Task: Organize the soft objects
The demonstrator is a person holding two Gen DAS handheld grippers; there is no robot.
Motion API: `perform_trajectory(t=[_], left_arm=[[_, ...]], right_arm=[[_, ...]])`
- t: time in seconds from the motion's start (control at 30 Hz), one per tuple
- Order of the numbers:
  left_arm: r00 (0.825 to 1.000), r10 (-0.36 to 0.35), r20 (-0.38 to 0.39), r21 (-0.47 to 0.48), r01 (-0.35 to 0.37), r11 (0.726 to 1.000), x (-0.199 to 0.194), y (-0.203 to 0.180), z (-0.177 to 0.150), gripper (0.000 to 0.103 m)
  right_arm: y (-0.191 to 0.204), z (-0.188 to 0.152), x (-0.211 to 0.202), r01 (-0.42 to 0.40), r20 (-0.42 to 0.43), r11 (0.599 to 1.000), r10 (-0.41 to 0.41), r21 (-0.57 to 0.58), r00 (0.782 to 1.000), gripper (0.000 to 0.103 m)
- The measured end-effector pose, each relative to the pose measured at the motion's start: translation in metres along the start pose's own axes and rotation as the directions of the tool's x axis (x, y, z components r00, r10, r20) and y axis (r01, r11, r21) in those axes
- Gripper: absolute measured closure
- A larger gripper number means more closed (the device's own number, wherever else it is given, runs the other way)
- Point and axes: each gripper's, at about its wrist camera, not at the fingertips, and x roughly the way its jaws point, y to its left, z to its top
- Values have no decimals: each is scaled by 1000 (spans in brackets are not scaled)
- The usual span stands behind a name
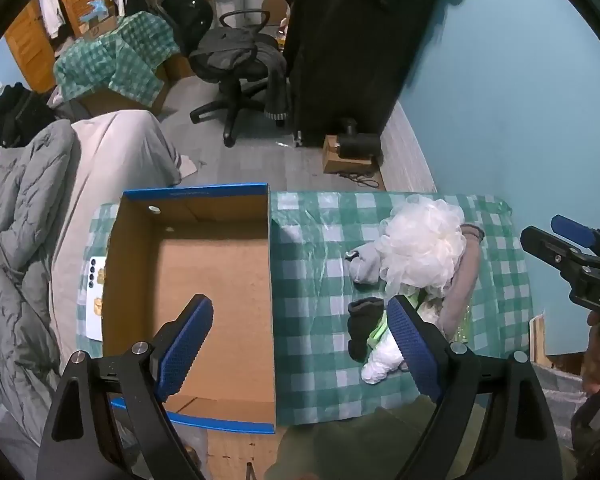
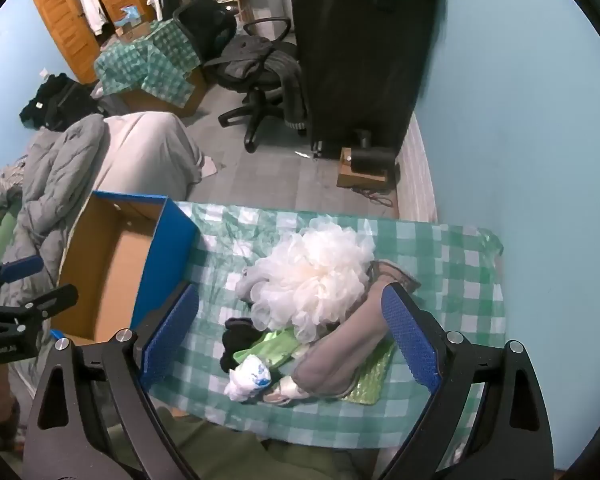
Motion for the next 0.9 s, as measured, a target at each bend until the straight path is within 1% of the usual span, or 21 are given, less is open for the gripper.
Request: perform_trajectory(t=[0.1, 0.23, 0.27, 0.33, 0.6, 0.73, 0.9], left_arm=[[1000, -3, -6, 0, 3, 1000, -1, -1, -1, 13], [1000, 6, 19, -16, -6, 1000, -2, -2, -5, 13], [999, -8, 32, -19, 9, 1000, -4, 2, -6, 13], [1000, -3, 19, -18, 3, 1000, -3, 2, -4, 13], [1000, -4, 11, -23, 4, 1000, -5, -1, -4, 13], [1000, 7, 5, -21, -7, 1000, -4, -7, -12, 13], [1000, -2, -5, -23, 1, 1000, -3, -8, -13, 13]], right_arm=[[-2, -1, -1, -10, -1, 1000, 10, 5, 1000, 11], [-4, -2, -2, -15, 1, 1000, 15, 6, 1000, 11], [-4, -2, -2, -13, 2, 1000, 13, 5, 1000, 10], [-5, -2, -2, -15, 4, 1000, 15, 6, 1000, 10], [-6, -5, -3, -18, 5, 1000, 18, 9, 1000, 11], [-6, -6, -4, -19, 2, 1000, 19, 11, 1000, 10], [-6, -8, -4, -19, 3, 1000, 19, 9, 1000, 11]])
